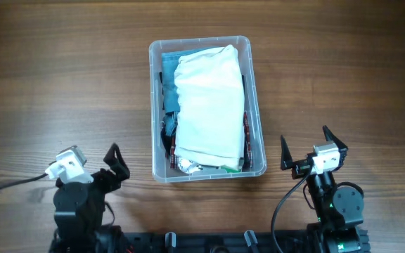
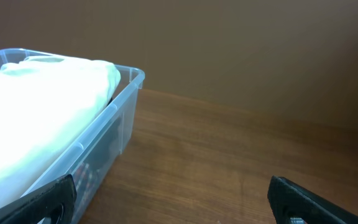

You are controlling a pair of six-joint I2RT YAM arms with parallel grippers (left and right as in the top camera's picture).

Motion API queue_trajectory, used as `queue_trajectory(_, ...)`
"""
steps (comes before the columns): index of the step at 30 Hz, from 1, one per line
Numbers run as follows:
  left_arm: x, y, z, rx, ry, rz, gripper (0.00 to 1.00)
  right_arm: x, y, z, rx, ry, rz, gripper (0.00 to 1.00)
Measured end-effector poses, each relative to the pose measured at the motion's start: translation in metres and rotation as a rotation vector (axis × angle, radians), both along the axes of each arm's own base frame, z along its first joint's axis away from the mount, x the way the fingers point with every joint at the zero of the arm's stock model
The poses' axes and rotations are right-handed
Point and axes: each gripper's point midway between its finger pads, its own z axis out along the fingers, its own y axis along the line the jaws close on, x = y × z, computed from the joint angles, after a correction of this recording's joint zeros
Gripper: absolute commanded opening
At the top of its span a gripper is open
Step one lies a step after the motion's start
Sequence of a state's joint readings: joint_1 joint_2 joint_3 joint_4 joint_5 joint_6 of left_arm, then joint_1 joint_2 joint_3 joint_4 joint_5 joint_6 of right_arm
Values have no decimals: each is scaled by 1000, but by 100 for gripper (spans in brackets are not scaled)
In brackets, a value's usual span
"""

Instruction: Pack container

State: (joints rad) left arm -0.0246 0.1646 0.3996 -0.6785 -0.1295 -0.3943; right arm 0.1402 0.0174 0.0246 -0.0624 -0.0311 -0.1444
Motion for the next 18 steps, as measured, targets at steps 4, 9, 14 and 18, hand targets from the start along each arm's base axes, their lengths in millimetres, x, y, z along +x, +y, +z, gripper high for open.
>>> queue_trajectory(4, 23, 3, -3, -5, -208, 14, 100, 0, 0, 0, 0, 0, 2, 100)
queue_trajectory(9, 40, 1, -3, -12, -383, 8, 100, 0, 0, 0, 0, 0, 3, 100)
queue_trajectory(14, 40, 0, -6, -14, -377, 1, 100, 0, 0, 0, 0, 0, 3, 100)
queue_trajectory(18, 40, 0, -6, -14, -377, 0, 100, 0, 0, 0, 0, 0, 3, 100)
